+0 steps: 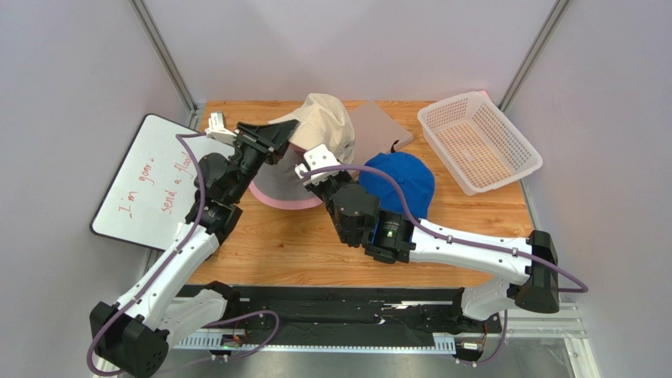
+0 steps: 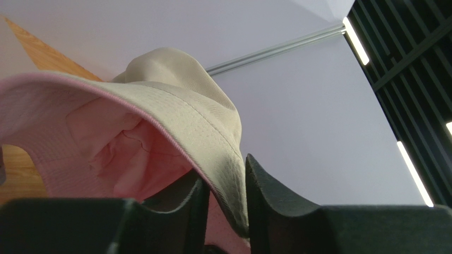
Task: Stack the hats
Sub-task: Stack the hat on the hat.
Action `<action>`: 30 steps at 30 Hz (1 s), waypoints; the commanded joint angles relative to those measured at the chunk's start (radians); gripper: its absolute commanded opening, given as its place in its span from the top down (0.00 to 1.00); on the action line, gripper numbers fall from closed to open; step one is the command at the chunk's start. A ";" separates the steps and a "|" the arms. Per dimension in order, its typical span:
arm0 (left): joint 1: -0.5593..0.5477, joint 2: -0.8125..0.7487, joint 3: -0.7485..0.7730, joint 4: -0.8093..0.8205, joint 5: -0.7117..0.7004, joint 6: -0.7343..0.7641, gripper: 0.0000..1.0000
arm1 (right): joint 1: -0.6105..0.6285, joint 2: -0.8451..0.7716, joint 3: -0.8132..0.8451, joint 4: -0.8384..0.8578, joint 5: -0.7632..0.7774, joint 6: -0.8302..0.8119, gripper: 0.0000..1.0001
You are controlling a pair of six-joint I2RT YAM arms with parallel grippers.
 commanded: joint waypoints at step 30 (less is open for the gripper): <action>0.190 0.655 0.867 -0.396 0.934 0.536 1.00 | -0.269 -0.376 0.026 -0.315 -0.512 0.285 0.20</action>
